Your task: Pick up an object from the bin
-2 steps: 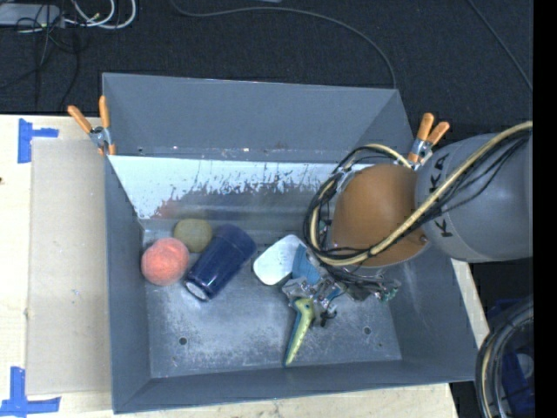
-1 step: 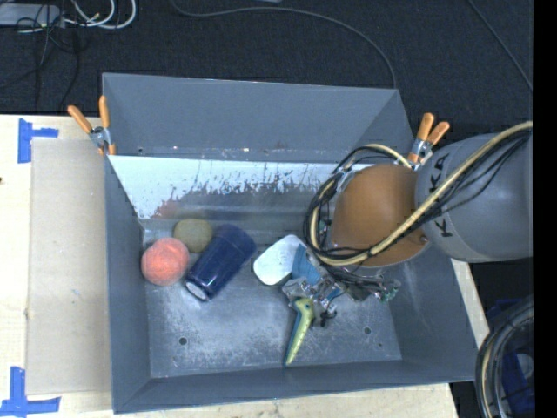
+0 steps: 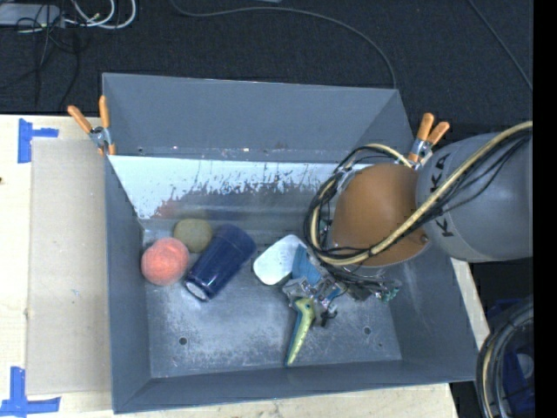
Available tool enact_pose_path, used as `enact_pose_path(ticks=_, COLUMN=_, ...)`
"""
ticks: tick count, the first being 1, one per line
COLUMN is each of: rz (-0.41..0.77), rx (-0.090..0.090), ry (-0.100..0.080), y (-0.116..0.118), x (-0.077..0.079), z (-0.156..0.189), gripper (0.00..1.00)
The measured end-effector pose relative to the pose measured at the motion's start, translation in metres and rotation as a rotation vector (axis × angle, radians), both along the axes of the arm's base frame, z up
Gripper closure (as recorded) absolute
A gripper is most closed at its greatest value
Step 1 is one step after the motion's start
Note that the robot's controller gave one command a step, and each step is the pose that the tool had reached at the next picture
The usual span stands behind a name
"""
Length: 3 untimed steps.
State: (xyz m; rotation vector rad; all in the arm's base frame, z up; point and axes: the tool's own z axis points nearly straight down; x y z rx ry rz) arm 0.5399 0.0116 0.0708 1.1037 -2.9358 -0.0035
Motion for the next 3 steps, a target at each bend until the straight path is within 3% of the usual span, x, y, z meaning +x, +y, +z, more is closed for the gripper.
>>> enact_pose_path(ticks=3, rz=-0.003, rx=0.001, ry=0.005, y=0.001, x=-0.001, z=0.031, gripper=1.00)
